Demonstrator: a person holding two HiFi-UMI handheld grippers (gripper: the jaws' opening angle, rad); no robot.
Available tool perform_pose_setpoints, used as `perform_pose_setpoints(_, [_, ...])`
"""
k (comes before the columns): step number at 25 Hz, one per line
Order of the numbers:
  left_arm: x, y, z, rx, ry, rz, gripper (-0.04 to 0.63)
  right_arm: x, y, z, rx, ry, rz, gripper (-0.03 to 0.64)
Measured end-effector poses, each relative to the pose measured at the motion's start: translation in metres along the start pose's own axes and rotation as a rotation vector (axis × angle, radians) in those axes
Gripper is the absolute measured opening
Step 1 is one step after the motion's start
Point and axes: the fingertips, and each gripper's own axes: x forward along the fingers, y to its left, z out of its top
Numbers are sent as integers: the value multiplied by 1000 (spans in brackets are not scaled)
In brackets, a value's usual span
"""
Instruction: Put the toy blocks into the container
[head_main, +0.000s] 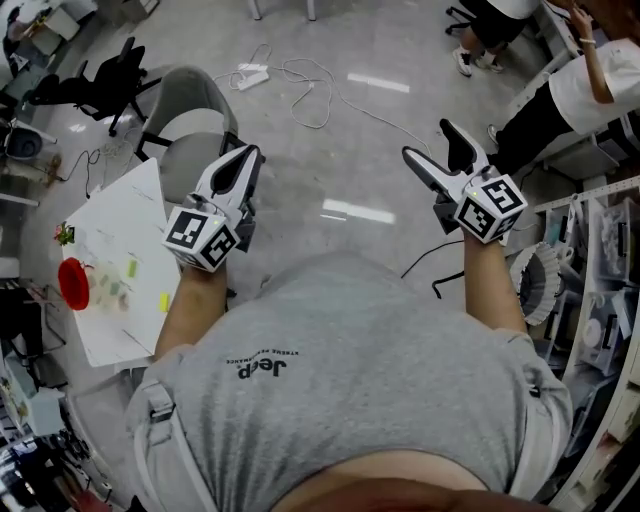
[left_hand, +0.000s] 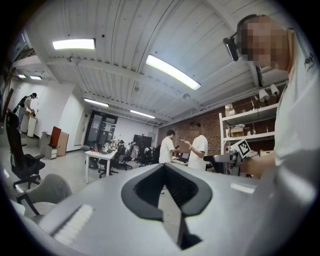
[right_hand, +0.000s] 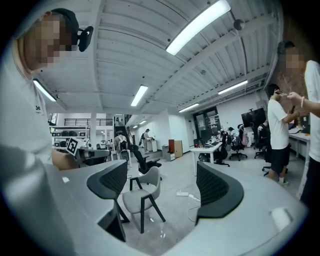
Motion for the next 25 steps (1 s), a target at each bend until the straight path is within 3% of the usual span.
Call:
perform_pose_setpoints(5, [-34, 33, 21, 30, -51, 54, 57, 54, 38, 15, -57, 22, 89, 411])
perform_pose_setpoints(11, [-133, 91, 45, 83, -115, 246, 57, 160, 128, 31, -149, 57, 316, 410])
perform_pose_setpoints(17, [-269, 157, 49, 121, -141, 471, 57, 266, 264, 13, -196, 97, 561, 410])
perform_pose_setpoints(21, [-377, 191, 33, 107, -138, 674, 57, 325, 380, -18, -235, 134, 790, 410])
perform_pose_setpoints(25, [-471, 213, 11, 82, -137, 828, 57, 355, 485, -66, -285, 162, 982, 410])
